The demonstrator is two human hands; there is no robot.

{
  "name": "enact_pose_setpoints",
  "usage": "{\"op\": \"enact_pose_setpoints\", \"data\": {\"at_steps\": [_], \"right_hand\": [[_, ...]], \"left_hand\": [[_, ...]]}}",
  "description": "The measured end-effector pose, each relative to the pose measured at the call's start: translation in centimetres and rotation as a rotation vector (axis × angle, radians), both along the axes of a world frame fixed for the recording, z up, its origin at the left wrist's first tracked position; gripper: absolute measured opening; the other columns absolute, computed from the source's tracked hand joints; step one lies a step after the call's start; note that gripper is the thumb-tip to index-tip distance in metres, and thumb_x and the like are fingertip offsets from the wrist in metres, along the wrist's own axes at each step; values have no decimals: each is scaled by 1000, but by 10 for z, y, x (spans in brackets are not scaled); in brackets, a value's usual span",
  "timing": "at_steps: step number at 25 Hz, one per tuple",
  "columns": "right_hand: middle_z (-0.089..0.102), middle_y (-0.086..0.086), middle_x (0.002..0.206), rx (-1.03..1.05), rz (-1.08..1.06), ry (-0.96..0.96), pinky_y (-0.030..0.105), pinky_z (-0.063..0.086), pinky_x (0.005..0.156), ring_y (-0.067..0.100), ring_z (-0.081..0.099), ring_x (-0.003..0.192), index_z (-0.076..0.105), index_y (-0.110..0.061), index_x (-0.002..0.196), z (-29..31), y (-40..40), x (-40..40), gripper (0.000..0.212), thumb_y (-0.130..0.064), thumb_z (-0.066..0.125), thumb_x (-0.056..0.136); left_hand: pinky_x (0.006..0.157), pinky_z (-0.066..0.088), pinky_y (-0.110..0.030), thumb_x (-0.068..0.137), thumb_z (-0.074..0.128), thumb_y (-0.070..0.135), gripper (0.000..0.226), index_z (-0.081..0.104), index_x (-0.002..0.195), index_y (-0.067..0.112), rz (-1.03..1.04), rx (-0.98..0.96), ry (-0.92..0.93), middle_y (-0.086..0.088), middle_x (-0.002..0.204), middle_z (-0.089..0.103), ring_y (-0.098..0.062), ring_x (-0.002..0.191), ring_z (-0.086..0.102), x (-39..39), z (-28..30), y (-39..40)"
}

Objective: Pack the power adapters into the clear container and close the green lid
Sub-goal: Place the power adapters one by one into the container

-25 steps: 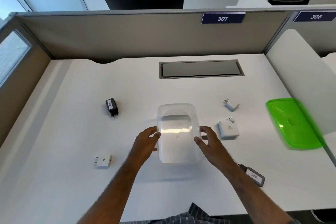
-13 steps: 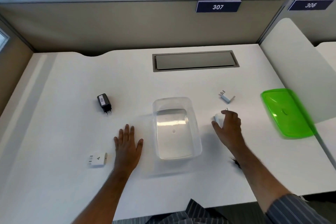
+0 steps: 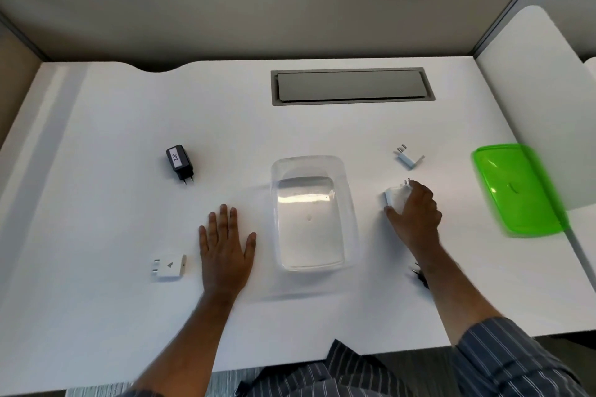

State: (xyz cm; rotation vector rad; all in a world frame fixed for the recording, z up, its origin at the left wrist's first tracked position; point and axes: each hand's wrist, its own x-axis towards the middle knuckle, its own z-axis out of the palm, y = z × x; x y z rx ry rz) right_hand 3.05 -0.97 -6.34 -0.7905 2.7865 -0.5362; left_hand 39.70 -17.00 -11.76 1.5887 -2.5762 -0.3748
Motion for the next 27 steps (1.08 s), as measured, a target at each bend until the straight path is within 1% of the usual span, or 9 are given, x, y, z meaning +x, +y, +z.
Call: {"op": "enact_pose_setpoints", "data": {"at_steps": [2,5,10,13,16,20,22,25,27], "right_hand": [[51,8,139,-42,25,-25,50,45,96,37,56,121,42,-18,142,-1,6,-4,80,-34,82,75],[56,10,134,-81,9,-100,48,45,100,36,56,120,37,-25,142,-2,10,-8,81,-39,81,75],[57,11,133,-111,40,-91,47,44,102,38,55,118,35,-29,143,-11,13,-12,78,-44,77,79],[57,10,131,-99,56,-92,48,45,100,38,54,117,34,-31,141,-12,16,-13,75,-45,75,80],[58,10,128,-123,64,-131,47,46,96,39,54,116,34,-33,139,-6,16,-12,72,-42,74,80],[57,4,134,-230,56,-234,51,50,97,36,54,121,30,-36,140,21,15,-3,77,-45,73,77],[59,1,132,-306,85,-275,50,52,95,32,57,119,27,-38,141,42,10,9,82,-47,73,74],[60,-3,127,-435,210,-328,45,55,89,28,60,112,27,-39,142,76,4,35,84,-41,76,74],[56,-6,130,-447,310,-365,40,53,89,26,56,117,26,-39,144,92,0,55,87,-37,79,74]], "left_hand": [[129,13,-54,102,30,54,74,15,165,17,13,15,-2,-6,174,12,-29,161,9,0,1,0],[129,13,-53,101,29,55,75,15,165,18,29,8,12,-4,174,12,-27,161,9,-1,1,0],[130,12,-51,101,30,57,75,18,164,20,33,-7,36,-2,174,14,-25,161,10,-1,-2,-2],[131,10,-50,101,30,58,74,17,164,21,40,-10,35,-1,174,14,-23,161,8,0,-3,0],[131,9,-49,101,29,58,74,16,164,22,39,-11,46,-1,174,14,-22,161,8,0,-4,1],[131,10,-49,101,29,59,74,17,164,23,41,-23,56,-1,173,15,-23,161,10,0,-6,0],[131,10,-49,101,29,59,74,17,164,23,44,-24,61,-1,173,16,-23,161,10,0,-6,-1],[131,9,-48,101,28,61,74,16,164,24,42,-30,62,0,173,15,-22,161,9,2,-9,0],[131,9,-47,101,28,61,74,15,164,25,44,-35,63,0,174,15,-22,161,8,2,-10,0]]}}
